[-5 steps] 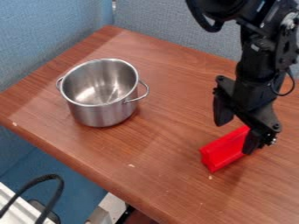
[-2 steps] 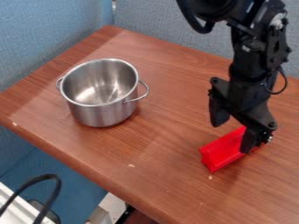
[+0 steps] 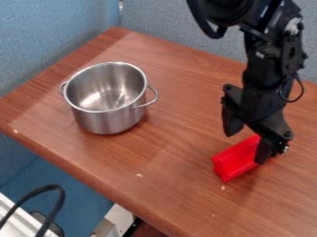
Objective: Put the red object in the metal pot
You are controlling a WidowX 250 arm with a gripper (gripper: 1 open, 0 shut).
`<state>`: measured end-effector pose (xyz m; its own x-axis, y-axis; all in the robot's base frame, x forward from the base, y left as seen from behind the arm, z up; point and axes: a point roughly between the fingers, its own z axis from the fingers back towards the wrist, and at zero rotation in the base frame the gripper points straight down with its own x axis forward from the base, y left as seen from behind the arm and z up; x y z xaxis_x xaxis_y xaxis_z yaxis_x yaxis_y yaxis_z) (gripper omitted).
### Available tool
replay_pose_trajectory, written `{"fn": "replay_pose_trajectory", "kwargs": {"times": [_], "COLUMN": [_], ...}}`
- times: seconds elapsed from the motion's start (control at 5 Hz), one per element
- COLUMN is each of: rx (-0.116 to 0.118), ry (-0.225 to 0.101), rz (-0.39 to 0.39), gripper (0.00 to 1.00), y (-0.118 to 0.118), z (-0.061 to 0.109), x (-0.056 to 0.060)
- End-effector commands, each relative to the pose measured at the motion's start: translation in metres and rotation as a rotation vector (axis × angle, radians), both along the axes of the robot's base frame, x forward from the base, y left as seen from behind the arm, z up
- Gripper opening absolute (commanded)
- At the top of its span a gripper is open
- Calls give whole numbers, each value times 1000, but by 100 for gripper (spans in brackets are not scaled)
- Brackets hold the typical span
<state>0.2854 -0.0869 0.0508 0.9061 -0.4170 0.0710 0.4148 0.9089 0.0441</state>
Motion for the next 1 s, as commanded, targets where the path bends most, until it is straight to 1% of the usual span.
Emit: {"fn": "replay_pose_trajectory", "kwargs": {"times": [0.0,0.8], "rx": [-6,-7], "ry": [-17,-11], "rz": [6,-9], "gripper": [100,100], "y": [3,3], "z": [4,1], "x": [3,5]}}
